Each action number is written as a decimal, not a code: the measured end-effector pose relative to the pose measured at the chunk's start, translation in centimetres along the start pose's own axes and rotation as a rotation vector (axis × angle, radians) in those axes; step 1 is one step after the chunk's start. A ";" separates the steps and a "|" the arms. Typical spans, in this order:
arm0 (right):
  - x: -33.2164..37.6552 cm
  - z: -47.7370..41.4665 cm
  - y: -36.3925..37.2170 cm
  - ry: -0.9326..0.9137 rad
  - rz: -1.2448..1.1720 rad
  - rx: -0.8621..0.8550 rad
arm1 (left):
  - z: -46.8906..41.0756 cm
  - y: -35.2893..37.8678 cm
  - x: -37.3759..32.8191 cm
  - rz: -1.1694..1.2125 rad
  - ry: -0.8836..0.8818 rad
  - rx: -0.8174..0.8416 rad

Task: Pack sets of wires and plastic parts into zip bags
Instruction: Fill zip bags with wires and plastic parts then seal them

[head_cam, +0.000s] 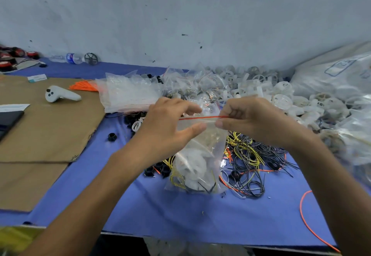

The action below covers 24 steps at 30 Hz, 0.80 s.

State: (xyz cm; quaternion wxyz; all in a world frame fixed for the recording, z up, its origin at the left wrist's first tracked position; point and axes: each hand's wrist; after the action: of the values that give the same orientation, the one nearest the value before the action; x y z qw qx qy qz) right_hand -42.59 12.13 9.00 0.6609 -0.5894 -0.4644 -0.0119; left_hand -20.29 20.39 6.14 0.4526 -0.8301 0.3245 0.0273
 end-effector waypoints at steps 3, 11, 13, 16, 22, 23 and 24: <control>0.3 0.7 0.9 -0.035 -0.072 -0.052 | -1.2 0.6 -1.6 0.036 0.078 0.025; -1.1 3.9 3.9 -0.021 -0.452 -0.194 | -1.7 2.0 -2.9 0.034 0.171 -0.031; -0.9 3.9 4.2 -0.019 -0.447 -0.234 | -1.8 2.1 -3.1 0.023 0.177 -0.053; -0.6 4.0 4.3 -0.022 -0.392 -0.280 | -1.7 2.0 -3.3 0.023 0.165 -0.069; -1.2 4.6 3.9 0.002 -0.402 -0.312 | -1.0 1.4 -2.2 -0.022 0.121 -0.052; -1.3 4.7 3.8 0.011 -0.409 -0.309 | -0.8 1.2 -1.7 -0.039 0.109 -0.049; -1.5 4.8 3.8 0.017 -0.408 -0.304 | -0.6 1.0 -1.3 -0.053 0.096 -0.045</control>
State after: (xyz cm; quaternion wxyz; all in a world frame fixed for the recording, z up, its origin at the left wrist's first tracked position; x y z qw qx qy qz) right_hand -44.18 16.30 4.59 0.5524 -0.5760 -0.5610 -0.2200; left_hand -22.03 20.22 6.24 0.4182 -0.8489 0.3229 -0.0173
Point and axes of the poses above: each hand's wrist, its own z-axis away from the middle knuckle, its own y-axis out of the palm, x = y × z, and after that the axes turned 12 degrees about y, right-handed
